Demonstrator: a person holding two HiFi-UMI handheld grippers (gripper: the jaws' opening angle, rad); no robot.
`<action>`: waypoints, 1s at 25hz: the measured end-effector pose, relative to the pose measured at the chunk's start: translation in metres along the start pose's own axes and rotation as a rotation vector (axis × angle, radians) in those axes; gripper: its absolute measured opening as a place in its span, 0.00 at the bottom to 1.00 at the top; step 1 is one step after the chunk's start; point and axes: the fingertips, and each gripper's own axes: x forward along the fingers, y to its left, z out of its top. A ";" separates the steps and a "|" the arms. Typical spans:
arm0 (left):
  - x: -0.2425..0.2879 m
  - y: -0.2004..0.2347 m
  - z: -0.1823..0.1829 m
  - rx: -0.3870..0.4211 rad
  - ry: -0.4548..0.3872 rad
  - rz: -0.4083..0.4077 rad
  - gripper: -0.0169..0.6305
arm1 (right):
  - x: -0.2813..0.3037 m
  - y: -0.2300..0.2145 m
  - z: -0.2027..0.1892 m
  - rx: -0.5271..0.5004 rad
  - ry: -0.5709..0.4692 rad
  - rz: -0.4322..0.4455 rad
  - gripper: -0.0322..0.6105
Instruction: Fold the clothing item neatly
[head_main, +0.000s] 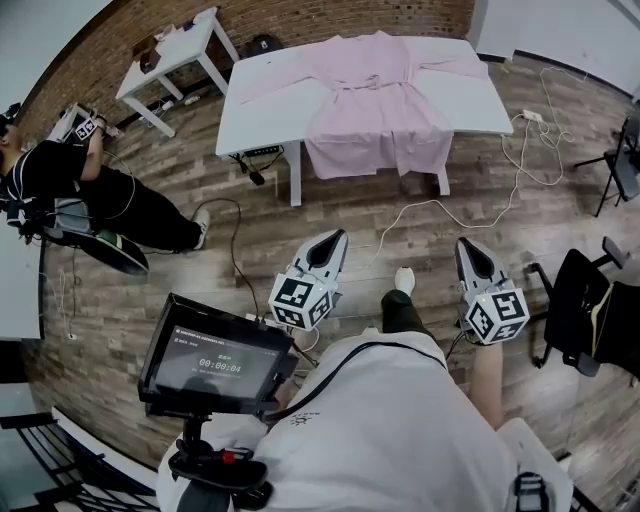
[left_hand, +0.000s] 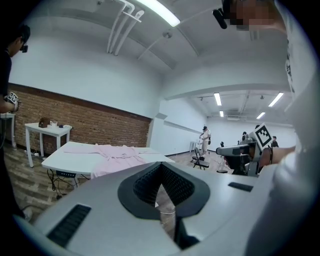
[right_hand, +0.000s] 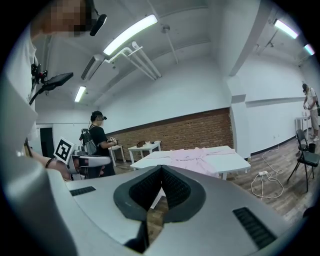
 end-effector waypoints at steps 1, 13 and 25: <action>0.004 0.004 0.001 0.002 0.002 0.008 0.03 | 0.007 -0.005 0.001 0.004 -0.004 0.007 0.05; 0.115 0.038 0.031 0.011 0.025 0.048 0.03 | 0.098 -0.095 0.033 0.018 -0.004 0.073 0.05; 0.228 0.063 0.053 -0.020 0.035 0.118 0.03 | 0.189 -0.202 0.062 -0.012 0.032 0.153 0.05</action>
